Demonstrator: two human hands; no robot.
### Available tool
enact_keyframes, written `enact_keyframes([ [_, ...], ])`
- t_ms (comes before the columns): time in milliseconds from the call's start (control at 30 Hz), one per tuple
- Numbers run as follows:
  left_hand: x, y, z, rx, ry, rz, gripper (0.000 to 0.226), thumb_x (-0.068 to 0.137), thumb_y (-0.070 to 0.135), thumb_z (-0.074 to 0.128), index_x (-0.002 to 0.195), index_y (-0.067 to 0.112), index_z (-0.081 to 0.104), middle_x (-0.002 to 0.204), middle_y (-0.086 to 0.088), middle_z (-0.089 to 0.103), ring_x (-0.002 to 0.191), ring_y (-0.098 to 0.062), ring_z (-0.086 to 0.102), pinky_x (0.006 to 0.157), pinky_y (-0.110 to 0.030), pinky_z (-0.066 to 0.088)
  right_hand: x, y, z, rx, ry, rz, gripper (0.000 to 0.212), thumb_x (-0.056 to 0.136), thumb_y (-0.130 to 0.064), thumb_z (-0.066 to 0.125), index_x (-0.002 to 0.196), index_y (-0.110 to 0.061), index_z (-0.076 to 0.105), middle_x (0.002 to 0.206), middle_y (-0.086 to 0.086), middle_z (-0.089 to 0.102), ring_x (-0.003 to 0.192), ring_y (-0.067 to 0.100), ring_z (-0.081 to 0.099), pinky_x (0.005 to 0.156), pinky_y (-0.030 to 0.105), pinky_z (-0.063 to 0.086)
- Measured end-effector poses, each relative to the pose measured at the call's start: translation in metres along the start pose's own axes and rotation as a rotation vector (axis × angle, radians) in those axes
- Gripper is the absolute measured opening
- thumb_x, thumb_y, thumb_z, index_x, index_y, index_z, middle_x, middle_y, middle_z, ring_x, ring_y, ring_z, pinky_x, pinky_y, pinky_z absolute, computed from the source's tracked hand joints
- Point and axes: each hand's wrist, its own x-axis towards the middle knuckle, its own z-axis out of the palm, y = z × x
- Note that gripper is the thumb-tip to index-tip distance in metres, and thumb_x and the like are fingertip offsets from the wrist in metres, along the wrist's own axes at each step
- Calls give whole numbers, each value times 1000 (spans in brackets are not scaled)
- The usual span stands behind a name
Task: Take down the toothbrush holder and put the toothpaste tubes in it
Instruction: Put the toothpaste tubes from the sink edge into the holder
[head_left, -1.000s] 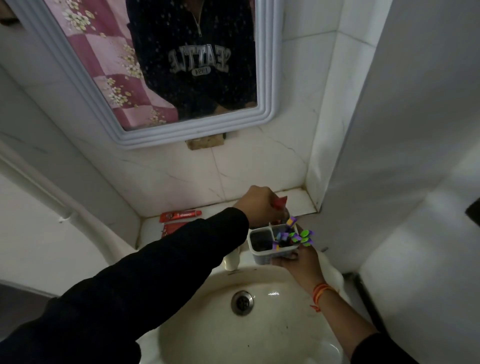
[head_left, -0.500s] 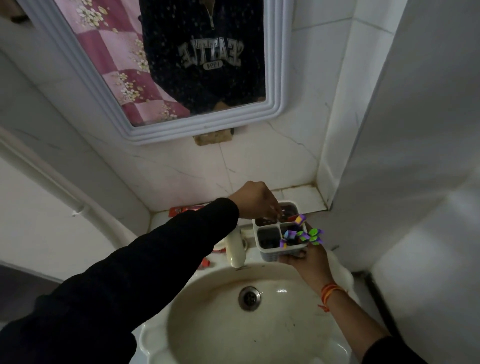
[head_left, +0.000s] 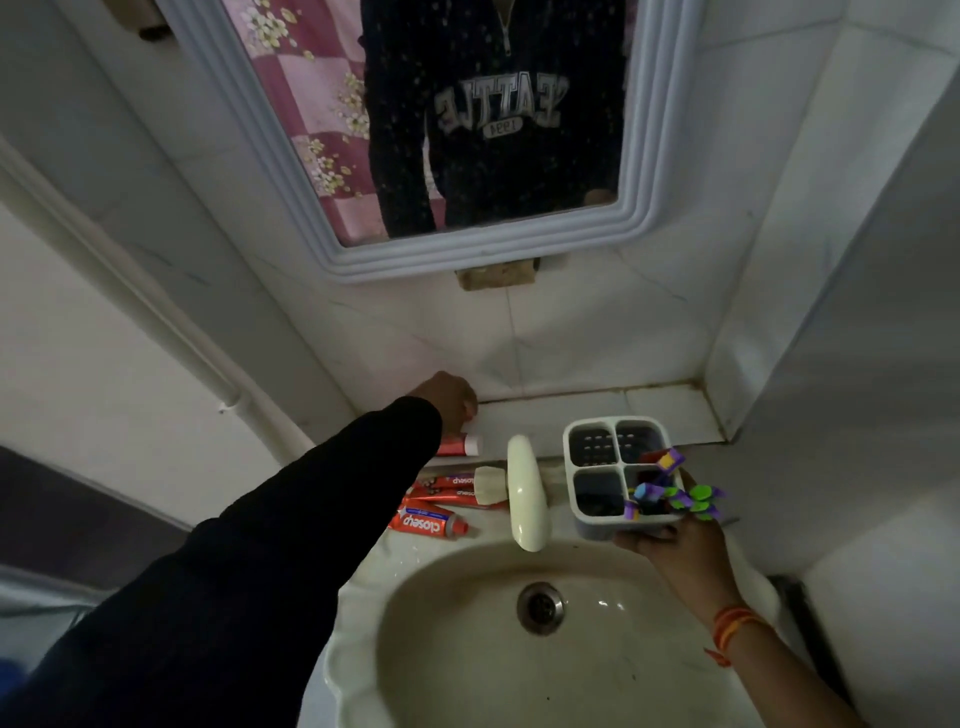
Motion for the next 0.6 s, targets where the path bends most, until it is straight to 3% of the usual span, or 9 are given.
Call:
enact_keyframes([
  [67, 8, -11, 10, 62, -10, -7, 34, 85, 12, 74, 119, 13, 73, 126, -10, 69, 111, -26, 67, 99, -33, 53, 1, 1, 1, -22, 12, 1, 78, 50, -19, 95, 119, -33, 63, 108, -5, 76, 106, 13, 70, 96, 50, 56],
  [200, 10, -17, 14, 175, 128, -2, 32, 93, 14, 63, 125, 10, 65, 129, -10, 63, 115, -28, 63, 90, -26, 44, 3, 4, 3, -21, 26, -8, 71, 58, -4, 92, 121, -23, 63, 105, -4, 76, 105, 12, 70, 94, 41, 57],
  [300, 15, -20, 18, 358, 150, -6, 30, 93, 24, 65, 122, 15, 67, 123, -6, 66, 113, -27, 66, 92, -32, 49, 3, 5, 5, 2, 30, 9, 69, 57, 0, 92, 115, -26, 64, 105, -18, 75, 103, 4, 70, 90, 30, 58],
  [400, 19, -22, 23, 504, 111, 7, 24, 93, 30, 65, 113, 18, 70, 115, -3, 70, 105, -25, 69, 86, -34, 52, 2, 5, 6, 1, 28, 33, 67, 57, -1, 92, 114, -20, 65, 101, -27, 73, 97, -7, 68, 94, 37, 56],
  [500, 24, -25, 27, 560, 104, 45, 26, 95, 32, 62, 115, 18, 70, 118, -3, 69, 108, -25, 68, 89, -35, 53, 4, 10, 5, 6, 34, 58, 68, 56, -1, 92, 115, -24, 65, 104, -15, 76, 103, 8, 71, 95, 47, 57],
  [600, 25, -25, 21, 588, 100, 142, 30, 96, 32, 59, 122, 20, 68, 121, -3, 69, 113, -25, 64, 87, -35, 53, 5, 11, 6, 31, 30, 73, 69, 56, -1, 92, 115, -24, 65, 105, -11, 77, 104, 11, 71, 95, 49, 57],
])
